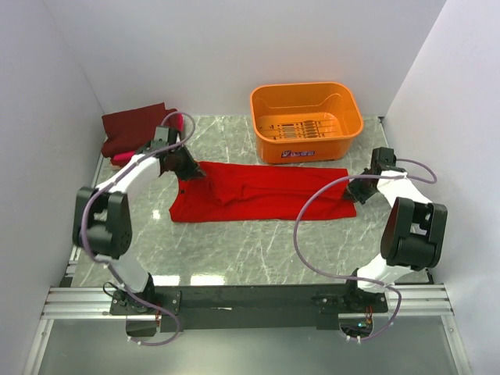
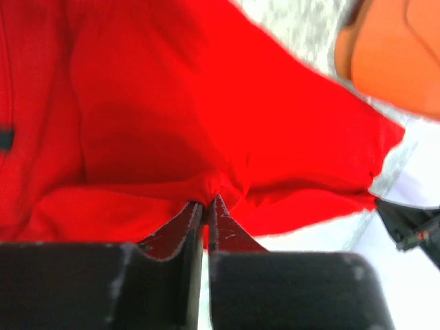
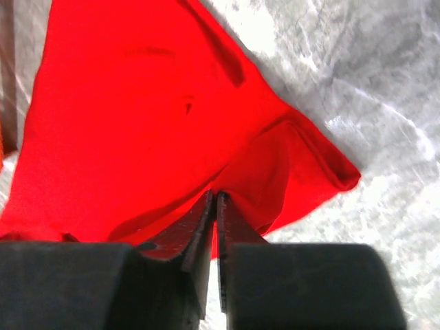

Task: Fold and stack the t-shirts
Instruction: Fold the tshirt

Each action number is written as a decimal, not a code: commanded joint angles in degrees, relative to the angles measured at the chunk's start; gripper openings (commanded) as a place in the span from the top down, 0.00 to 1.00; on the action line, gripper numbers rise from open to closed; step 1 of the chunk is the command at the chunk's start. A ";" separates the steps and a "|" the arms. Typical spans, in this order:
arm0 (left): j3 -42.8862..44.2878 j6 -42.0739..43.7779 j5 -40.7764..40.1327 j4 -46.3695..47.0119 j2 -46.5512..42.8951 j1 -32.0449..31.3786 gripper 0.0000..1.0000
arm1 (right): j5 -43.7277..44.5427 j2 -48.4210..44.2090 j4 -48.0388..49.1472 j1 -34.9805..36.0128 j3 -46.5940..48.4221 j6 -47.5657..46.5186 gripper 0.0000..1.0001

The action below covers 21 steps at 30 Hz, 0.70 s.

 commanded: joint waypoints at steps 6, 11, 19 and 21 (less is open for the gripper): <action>14.66 3.07 -7.59 -0.26 10.93 -0.04 0.01 | 2.34 2.45 4.22 0.20 4.40 -3.81 0.38; 11.26 2.73 -8.57 0.16 4.89 -0.31 0.01 | 10.86 -5.19 2.63 2.49 4.05 -8.63 0.17; -4.91 0.19 -7.52 3.05 -2.43 -8.99 0.01 | 28.18 -32.31 18.44 8.82 -10.70 -7.80 0.09; -6.94 -1.13 -7.26 4.55 -2.08 -10.32 0.01 | 30.82 -37.78 22.05 8.73 -15.87 -3.49 0.09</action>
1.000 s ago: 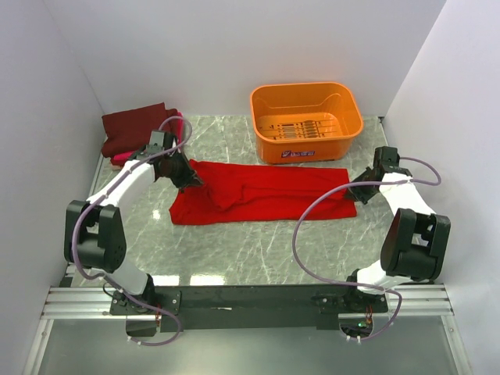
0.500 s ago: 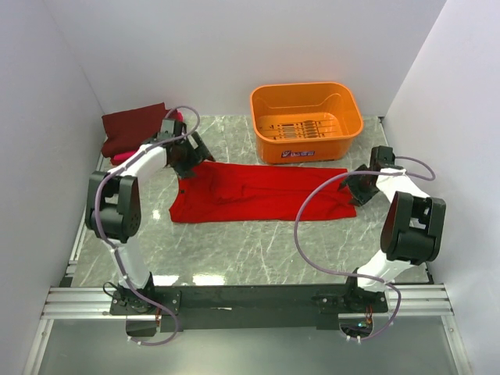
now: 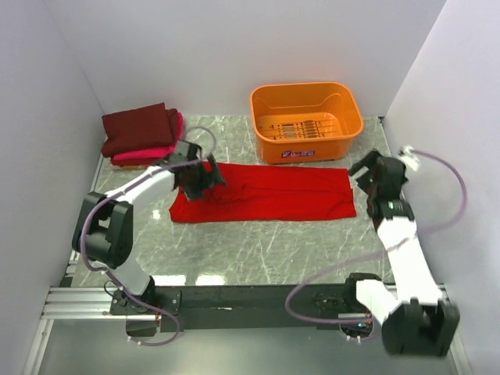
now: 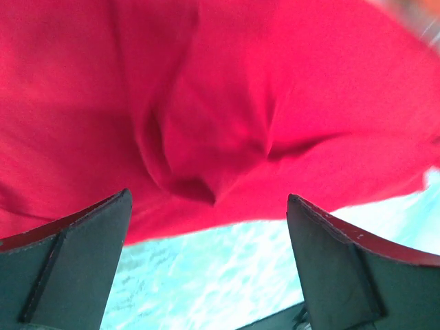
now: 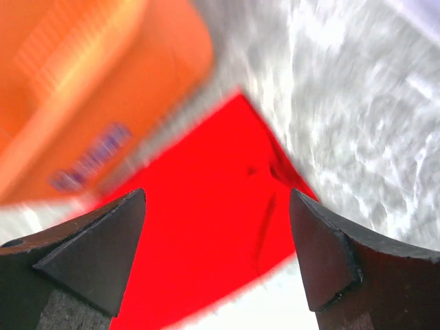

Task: Fold and stack the t-shirts
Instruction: Fold the tshirt

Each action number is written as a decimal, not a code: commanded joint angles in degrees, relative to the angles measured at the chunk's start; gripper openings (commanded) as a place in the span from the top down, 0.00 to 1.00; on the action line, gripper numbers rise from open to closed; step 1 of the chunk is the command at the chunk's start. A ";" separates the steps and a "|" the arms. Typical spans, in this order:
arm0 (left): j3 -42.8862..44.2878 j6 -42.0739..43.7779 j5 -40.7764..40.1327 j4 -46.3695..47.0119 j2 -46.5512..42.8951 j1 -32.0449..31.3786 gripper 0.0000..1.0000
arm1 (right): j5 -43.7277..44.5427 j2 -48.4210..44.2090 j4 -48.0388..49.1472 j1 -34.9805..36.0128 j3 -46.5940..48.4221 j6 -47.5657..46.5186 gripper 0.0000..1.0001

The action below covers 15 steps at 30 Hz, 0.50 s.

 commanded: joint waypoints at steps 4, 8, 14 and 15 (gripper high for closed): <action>-2.53 -2.93 -0.98 4.41 2.02 -6.03 0.01 | 6.63 -11.47 10.78 -0.47 -9.41 5.91 0.09; -1.74 -3.72 -0.02 6.95 5.70 -7.53 0.00 | 6.44 -13.15 7.64 -0.38 -9.59 3.94 0.09; 3.17 -3.21 -3.97 7.57 10.28 -7.71 0.01 | 2.59 -12.44 5.25 -0.47 -9.06 1.92 0.09; 4.23 -3.20 -5.11 7.40 10.89 -7.71 0.01 | 1.70 -12.18 5.43 -0.38 -9.32 1.83 0.09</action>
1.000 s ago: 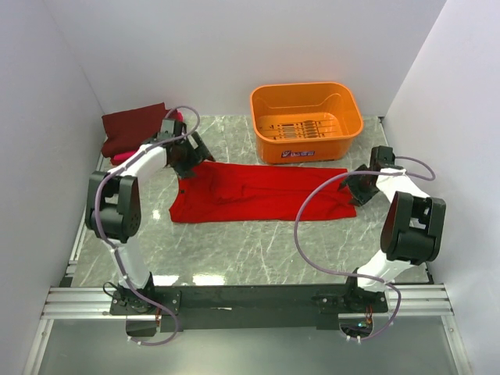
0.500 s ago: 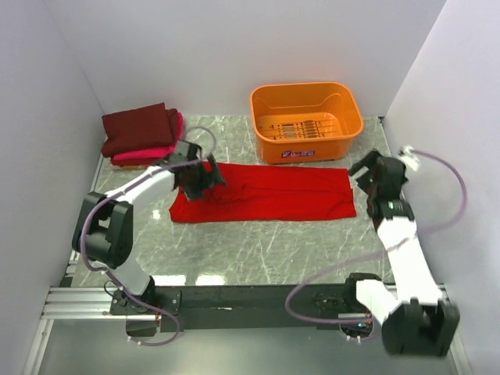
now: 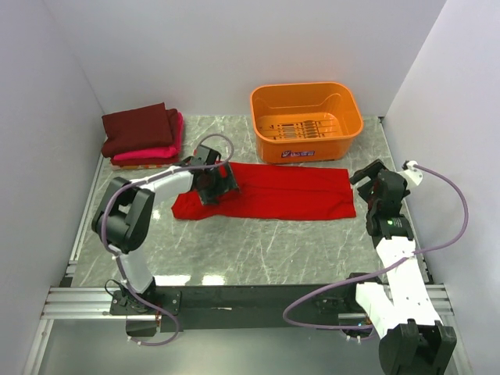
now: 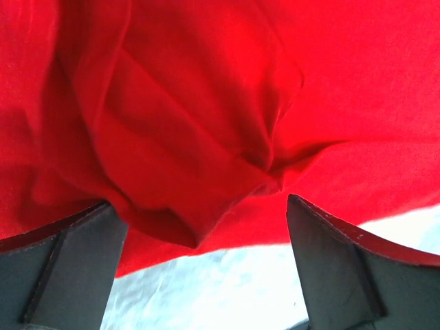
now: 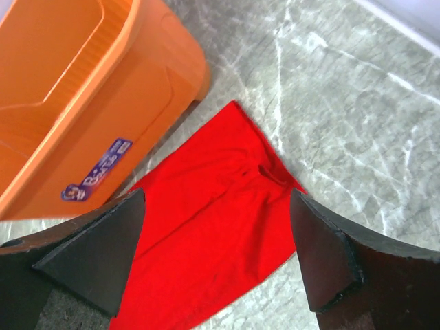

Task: Fold and stack the t-shirts
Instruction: Fold the tshirt

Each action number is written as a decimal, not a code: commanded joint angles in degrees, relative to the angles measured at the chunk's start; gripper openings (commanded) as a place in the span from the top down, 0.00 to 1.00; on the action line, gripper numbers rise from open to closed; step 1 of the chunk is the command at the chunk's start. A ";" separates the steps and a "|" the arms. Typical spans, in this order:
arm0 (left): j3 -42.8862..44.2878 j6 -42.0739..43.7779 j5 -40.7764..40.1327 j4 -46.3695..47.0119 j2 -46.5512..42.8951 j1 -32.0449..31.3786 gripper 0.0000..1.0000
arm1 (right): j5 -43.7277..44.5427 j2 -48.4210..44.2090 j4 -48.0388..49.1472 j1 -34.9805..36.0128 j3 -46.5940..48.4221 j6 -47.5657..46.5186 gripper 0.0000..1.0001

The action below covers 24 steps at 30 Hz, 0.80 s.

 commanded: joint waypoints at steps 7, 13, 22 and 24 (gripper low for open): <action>14.71 2.27 -5.22 -0.72 7.60 -0.19 0.01 | -3.74 1.29 -0.52 -0.06 0.98 -2.04 0.10; 17.28 4.47 -5.65 -4.86 7.97 -0.19 0.00 | -8.03 1.64 0.62 0.03 0.10 -3.44 0.10; 4.45 7.38 -12.51 -7.94 -8.37 1.21 0.01 | -11.90 12.09 -0.70 7.50 2.21 -4.33 0.10; 3.48 6.85 -10.59 -5.50 -8.83 3.22 0.01 | -12.96 15.85 0.18 9.60 2.73 -3.45 0.10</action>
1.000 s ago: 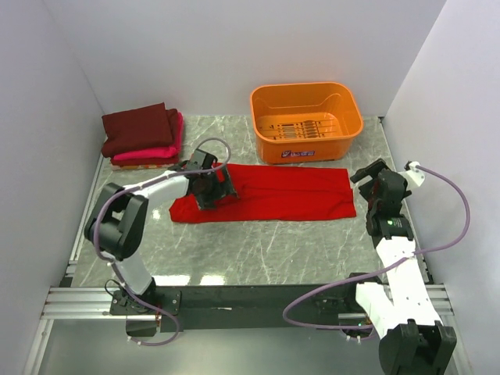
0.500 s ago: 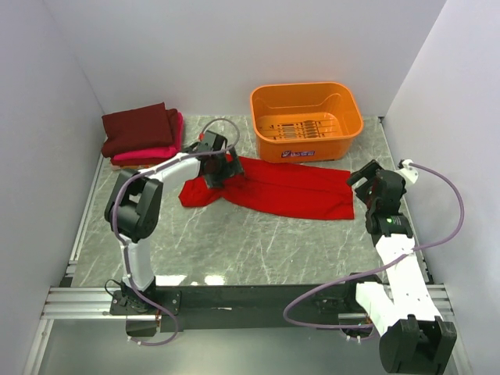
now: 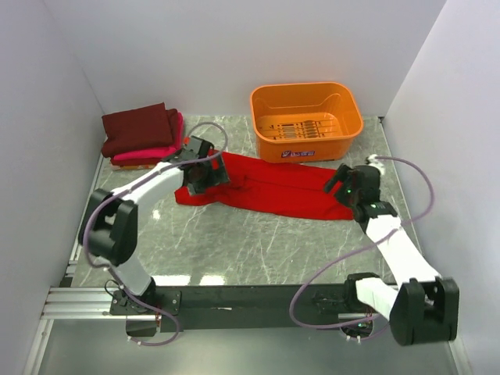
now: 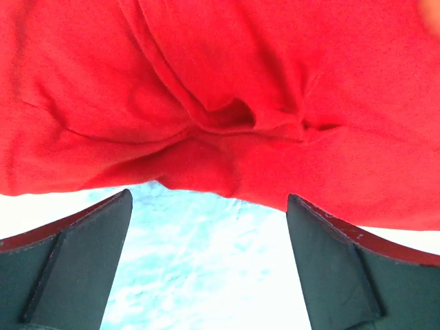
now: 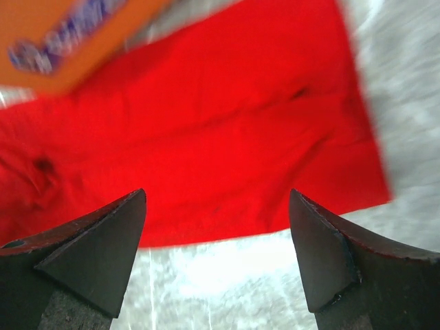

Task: Fold and stack the t-shirts
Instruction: Fold the tshirt

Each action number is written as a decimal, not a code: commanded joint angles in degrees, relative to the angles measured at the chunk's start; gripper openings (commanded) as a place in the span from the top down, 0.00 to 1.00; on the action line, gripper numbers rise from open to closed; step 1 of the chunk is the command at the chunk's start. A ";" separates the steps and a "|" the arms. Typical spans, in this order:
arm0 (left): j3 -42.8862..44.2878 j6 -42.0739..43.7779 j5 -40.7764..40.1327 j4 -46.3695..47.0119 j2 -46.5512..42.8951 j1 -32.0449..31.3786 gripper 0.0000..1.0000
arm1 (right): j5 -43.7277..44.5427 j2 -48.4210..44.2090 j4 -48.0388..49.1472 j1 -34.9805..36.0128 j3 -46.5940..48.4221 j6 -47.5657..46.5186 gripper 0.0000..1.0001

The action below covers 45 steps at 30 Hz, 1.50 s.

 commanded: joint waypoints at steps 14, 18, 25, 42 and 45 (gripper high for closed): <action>-6.29 -1.65 6.45 9.62 6.40 8.25 0.00 | 2.53 26.87 -10.73 4.24 10.85 1.77 0.10; -13.32 -2.79 3.02 8.22 0.60 9.83 0.00 | -0.27 25.02 -11.97 4.16 6.90 0.71 0.10; -23.78 -5.34 -2.16 3.66 -12.83 11.41 0.01 | -3.35 19.75 -15.04 4.24 0.74 0.97 0.10; -16.07 -7.36 1.08 0.83 -20.60 1.15 0.01 | -7.93 0.59 -15.14 5.03 1.35 -2.10 0.10; -13.61 -8.76 -0.74 0.48 -15.68 -1.24 0.01 | -6.61 0.50 -15.66 5.12 1.18 -2.10 0.10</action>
